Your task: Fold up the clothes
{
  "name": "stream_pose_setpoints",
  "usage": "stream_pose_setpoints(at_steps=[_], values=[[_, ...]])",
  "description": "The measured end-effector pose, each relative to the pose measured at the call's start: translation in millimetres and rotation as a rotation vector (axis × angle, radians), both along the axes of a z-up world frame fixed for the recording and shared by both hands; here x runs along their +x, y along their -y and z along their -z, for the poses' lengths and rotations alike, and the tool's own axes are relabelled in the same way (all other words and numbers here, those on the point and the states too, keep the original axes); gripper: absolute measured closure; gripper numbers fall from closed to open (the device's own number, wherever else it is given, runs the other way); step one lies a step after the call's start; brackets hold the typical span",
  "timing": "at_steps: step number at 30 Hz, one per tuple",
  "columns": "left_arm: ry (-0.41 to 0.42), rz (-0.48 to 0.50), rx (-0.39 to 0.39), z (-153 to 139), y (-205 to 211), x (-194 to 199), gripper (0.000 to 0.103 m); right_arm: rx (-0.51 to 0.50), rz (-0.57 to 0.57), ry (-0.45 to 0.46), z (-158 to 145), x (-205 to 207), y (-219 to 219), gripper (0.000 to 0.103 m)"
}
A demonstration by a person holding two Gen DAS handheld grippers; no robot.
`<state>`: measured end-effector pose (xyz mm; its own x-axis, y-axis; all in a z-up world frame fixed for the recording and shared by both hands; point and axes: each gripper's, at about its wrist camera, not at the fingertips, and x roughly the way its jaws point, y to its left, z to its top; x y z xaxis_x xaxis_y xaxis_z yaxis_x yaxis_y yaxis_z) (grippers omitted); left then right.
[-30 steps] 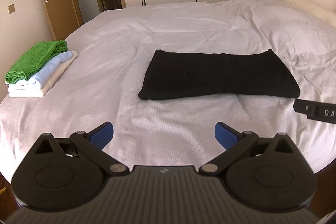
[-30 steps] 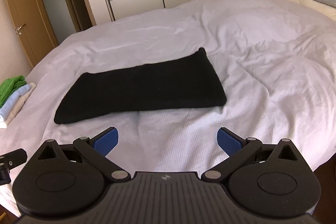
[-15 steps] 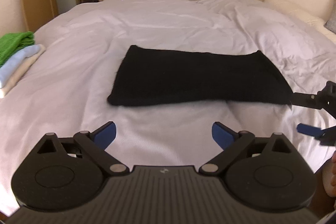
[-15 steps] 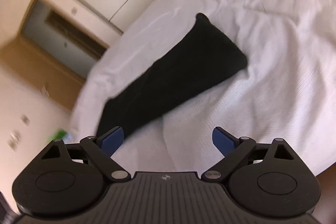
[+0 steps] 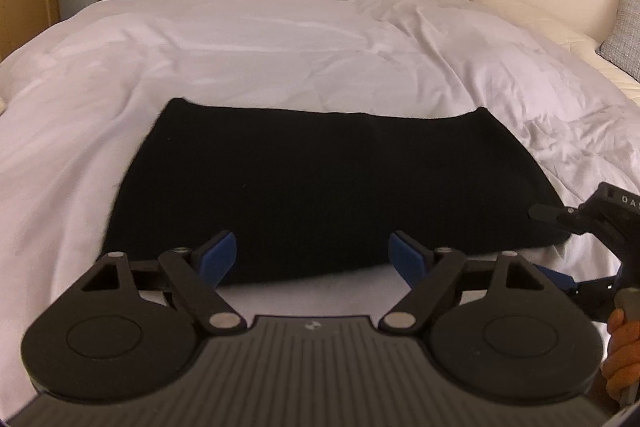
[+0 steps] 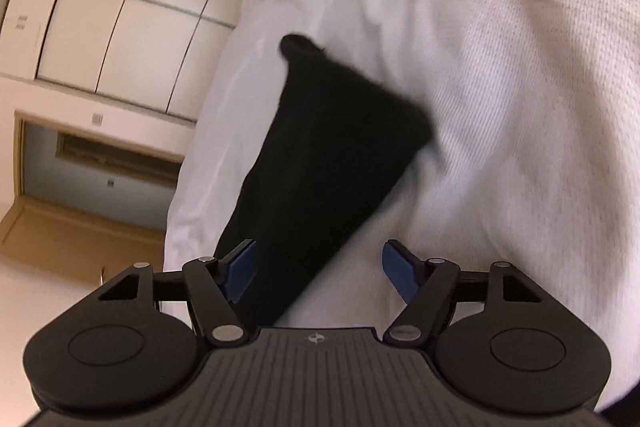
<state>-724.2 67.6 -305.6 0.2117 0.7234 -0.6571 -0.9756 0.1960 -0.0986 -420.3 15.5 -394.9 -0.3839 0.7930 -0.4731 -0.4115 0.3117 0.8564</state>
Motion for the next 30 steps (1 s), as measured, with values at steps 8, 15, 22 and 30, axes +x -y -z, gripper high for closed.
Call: stream_pose_setpoints(at_steps=[8, 15, 22, 30], values=[[-0.093, 0.072, -0.009, 31.8, -27.6, 21.7, 0.023, 0.002, 0.045, 0.040, 9.5, 5.4, -15.4, 0.035], [-0.138, 0.143, 0.002, 43.6, -23.9, 21.8, 0.022, -0.010, 0.078, 0.117, 2.8, 7.1, -26.6, 0.045], [-0.117, 0.157, -0.010, 36.7, -26.3, 20.8, 0.022, 0.013, 0.054, 0.229, -9.4, -1.4, -28.8, 0.058], [-0.186, 0.180, -0.009, 43.3, -27.1, 29.6, 0.021, 0.061, 0.003, 0.344, -30.0, -10.9, -26.0, 0.073]])
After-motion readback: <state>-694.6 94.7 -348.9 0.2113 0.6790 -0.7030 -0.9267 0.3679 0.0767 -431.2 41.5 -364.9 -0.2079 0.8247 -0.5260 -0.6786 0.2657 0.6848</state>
